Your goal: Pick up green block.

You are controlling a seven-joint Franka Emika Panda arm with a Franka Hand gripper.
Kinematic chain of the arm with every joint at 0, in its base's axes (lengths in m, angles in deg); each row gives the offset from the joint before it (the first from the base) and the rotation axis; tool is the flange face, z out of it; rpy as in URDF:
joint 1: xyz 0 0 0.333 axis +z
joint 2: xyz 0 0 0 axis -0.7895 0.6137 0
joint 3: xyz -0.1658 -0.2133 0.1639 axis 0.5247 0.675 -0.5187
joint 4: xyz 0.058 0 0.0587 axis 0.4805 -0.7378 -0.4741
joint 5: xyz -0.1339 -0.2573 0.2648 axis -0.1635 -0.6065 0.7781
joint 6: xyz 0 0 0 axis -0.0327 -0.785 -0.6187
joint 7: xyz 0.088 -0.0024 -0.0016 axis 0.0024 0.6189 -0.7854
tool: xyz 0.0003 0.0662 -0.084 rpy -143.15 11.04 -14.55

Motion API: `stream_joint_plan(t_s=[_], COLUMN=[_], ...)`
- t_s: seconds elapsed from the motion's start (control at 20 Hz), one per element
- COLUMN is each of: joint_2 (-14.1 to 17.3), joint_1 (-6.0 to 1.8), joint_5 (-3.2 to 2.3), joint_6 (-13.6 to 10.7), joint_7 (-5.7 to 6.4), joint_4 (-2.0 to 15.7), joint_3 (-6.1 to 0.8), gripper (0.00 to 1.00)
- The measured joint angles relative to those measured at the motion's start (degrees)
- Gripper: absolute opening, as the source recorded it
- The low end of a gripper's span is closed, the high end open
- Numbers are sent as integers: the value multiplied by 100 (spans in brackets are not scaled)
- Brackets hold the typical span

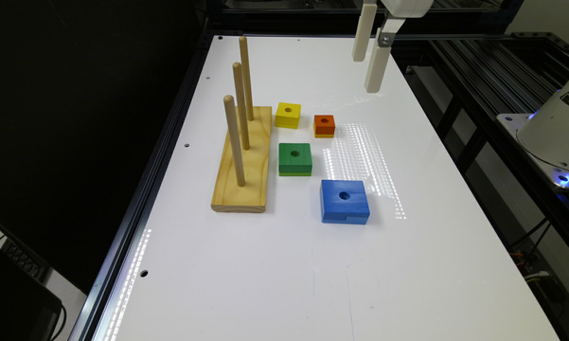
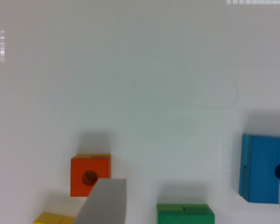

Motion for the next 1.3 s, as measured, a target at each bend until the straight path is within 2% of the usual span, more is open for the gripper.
stream_joint_plan(t_s=[0.25,0.4,0.65,0.8,1.1,1.3], joint_2=[14,22,108,328,954,1158], joint_1=[0,1,1,-3,-20,-30], joint_5=[0,6,21,21,20,17], joint_6=[0,0,1,2,2,2], joint_7=[4,18,151,175,176,176], joint_4=[22,39,154,406,982,1174], joint_3=[-4,-29,-168,-196,-196,-195], gripper=[100,100,100,100,100,100])
